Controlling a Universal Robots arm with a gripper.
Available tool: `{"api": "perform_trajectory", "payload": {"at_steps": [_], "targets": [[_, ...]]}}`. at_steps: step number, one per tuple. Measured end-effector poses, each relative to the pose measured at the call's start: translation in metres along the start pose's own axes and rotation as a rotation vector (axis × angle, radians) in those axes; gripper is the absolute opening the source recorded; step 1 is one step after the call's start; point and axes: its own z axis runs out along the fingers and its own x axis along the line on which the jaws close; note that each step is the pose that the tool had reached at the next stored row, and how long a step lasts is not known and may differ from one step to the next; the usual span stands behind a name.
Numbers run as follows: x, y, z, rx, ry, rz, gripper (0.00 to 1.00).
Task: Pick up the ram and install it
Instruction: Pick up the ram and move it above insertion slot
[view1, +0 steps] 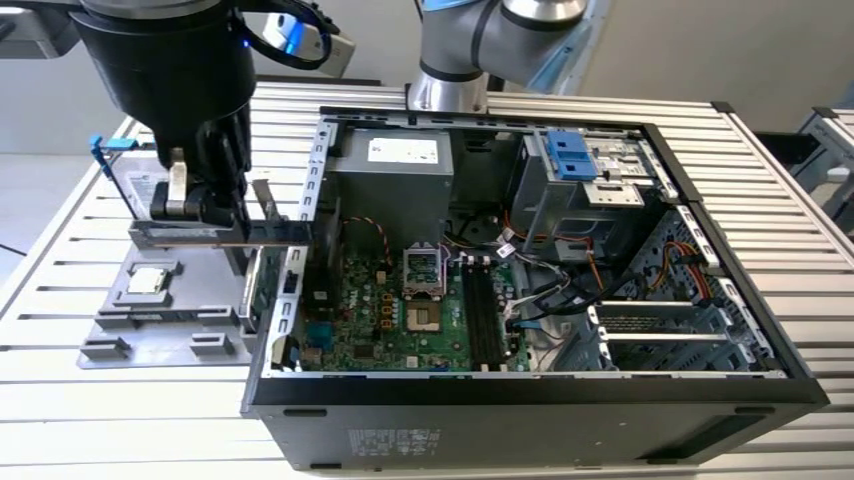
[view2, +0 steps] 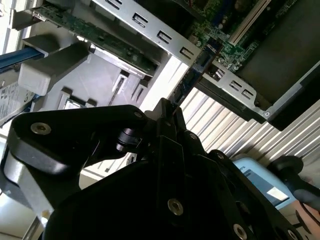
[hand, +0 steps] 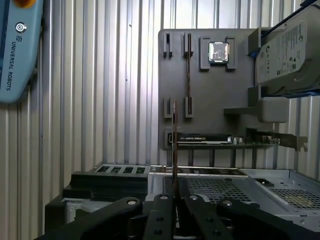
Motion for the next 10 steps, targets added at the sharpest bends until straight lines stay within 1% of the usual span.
{"api": "perform_trajectory", "payload": {"at_steps": [10], "targets": [[0.0001, -0.0151, -0.0005, -0.0002, 0.0, 0.0, 0.0]]}}
